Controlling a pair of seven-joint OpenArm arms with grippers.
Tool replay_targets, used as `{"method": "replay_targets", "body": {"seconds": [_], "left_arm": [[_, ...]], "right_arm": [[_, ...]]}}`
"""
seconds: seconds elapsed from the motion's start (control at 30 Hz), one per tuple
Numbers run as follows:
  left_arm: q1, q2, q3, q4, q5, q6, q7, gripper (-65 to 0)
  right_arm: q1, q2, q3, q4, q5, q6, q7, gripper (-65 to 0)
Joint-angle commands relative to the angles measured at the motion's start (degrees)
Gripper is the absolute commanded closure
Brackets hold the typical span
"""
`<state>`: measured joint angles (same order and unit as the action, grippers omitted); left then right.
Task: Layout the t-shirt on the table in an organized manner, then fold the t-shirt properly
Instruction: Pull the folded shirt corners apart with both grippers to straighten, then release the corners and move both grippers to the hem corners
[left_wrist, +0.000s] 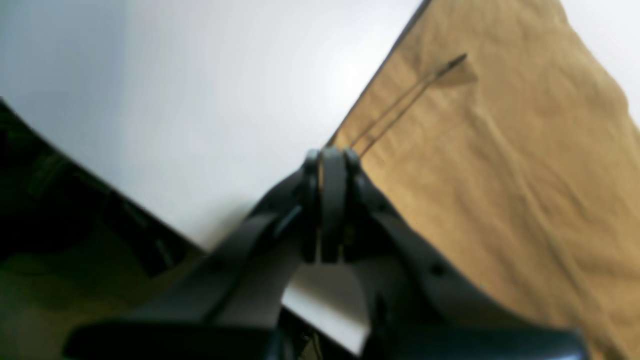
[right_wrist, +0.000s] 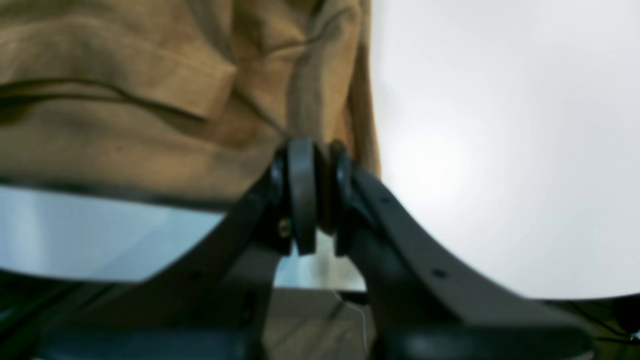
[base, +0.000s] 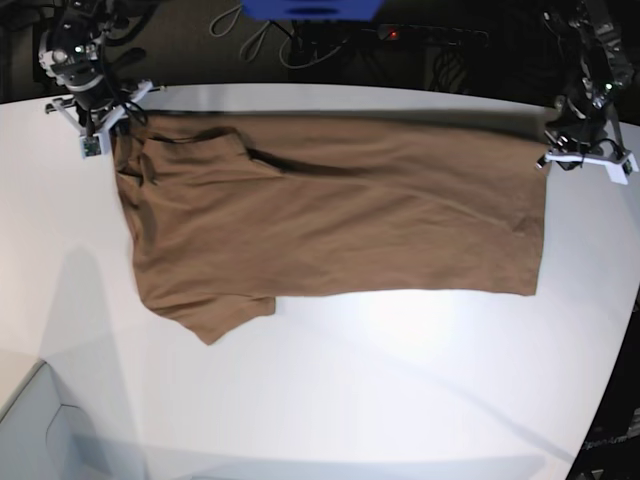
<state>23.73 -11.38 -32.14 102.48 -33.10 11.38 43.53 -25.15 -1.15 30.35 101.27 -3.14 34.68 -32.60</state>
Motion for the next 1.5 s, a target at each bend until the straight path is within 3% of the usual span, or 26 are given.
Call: {"method": "replay_targets", "body": {"seconds": [0.0, 0.27, 0.5, 0.77, 1.17, 1.47], "left_arm": [[-0.03, -0.71, -0.34, 1.04, 0.0, 0.18, -0.76, -0.1], [-0.03, -0.62, -0.34, 0.51, 0.09, 0.18, -0.67, -0.4], [-2.23, -0.54, -2.89, 0.51, 0.09, 0.18, 8.74, -0.1], [-2.32, 0.17, -4.83, 0.95, 0.0, 0.18, 8.74, -0.1], [-3.37, 0.08, -4.83, 0.95, 0.09, 0.1, 9.26, -0.5], [-3.2, 0.08, -4.83, 1.04, 0.0, 0.1, 9.26, -0.6]], "right_arm": [[-0.66, 0.14, 0.29, 1.28, 0.02, 0.09, 0.56, -3.7], [-0.92, -1.36, 0.29, 1.36, 0.02, 0.09, 0.56, -4.0], [-0.92, -3.12, 0.73, 3.91, 0.28, 0.09, 0.56, -4.1], [-0.66, -4.79, 3.37, 6.37, 2.21, 0.09, 0.56, -4.6], [-0.92, -4.87, 3.72, 6.73, 2.21, 0.09, 0.56, -26.5], [1.72, -7.07, 11.19, 6.81, 2.3, 0.09, 0.56, -28.4]]}}
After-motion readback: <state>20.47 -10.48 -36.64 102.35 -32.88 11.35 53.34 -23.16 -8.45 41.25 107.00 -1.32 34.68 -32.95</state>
